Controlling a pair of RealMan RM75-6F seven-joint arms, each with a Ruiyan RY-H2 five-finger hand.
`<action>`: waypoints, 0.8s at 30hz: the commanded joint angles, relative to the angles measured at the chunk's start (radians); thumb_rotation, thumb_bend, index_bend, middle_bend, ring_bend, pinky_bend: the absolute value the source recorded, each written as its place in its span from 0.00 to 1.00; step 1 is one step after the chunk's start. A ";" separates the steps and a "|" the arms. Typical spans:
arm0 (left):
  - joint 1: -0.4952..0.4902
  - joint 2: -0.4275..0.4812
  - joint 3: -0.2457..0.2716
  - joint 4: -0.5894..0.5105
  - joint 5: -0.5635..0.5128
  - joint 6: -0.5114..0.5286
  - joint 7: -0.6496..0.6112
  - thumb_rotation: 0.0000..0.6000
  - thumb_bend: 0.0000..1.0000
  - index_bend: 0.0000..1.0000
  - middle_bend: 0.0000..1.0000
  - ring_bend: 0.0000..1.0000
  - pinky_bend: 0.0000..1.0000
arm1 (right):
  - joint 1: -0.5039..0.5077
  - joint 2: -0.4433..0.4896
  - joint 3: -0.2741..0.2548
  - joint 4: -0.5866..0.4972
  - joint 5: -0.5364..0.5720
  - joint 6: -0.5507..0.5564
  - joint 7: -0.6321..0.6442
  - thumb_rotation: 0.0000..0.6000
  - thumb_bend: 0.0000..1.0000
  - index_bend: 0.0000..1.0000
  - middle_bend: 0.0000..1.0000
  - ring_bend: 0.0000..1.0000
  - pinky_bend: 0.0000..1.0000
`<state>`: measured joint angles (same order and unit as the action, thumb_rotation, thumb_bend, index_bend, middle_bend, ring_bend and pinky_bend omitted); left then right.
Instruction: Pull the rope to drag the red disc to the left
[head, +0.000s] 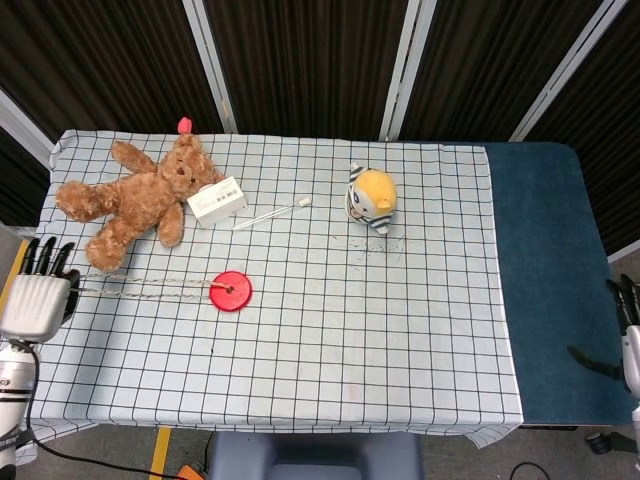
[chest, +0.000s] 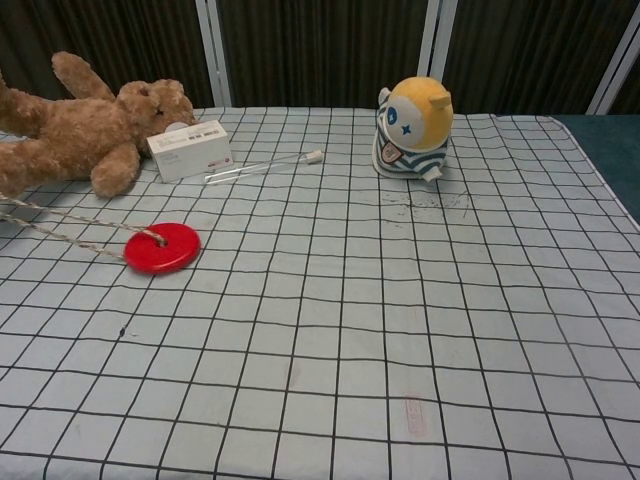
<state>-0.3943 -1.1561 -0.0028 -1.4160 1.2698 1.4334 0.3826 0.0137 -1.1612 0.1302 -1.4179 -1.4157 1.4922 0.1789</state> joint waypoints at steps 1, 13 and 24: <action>0.043 0.034 -0.021 0.032 -0.060 0.025 -0.016 1.00 0.81 0.86 0.14 0.00 0.08 | -0.002 0.001 -0.002 -0.004 -0.004 0.005 -0.003 1.00 0.03 0.00 0.00 0.00 0.00; 0.063 0.009 -0.097 0.077 -0.094 0.027 -0.052 1.00 0.85 0.87 0.16 0.00 0.08 | -0.013 -0.001 -0.011 -0.008 -0.006 0.020 -0.007 1.00 0.03 0.00 0.00 0.00 0.00; 0.001 -0.007 -0.072 -0.010 -0.047 -0.174 -0.091 1.00 0.37 0.00 0.00 0.00 0.00 | -0.016 -0.003 -0.011 0.004 0.001 0.017 0.012 1.00 0.03 0.00 0.00 0.00 0.00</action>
<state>-0.3758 -1.1900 -0.0804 -1.3904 1.2407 1.3117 0.2942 -0.0013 -1.1643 0.1185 -1.4143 -1.4155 1.5091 0.1896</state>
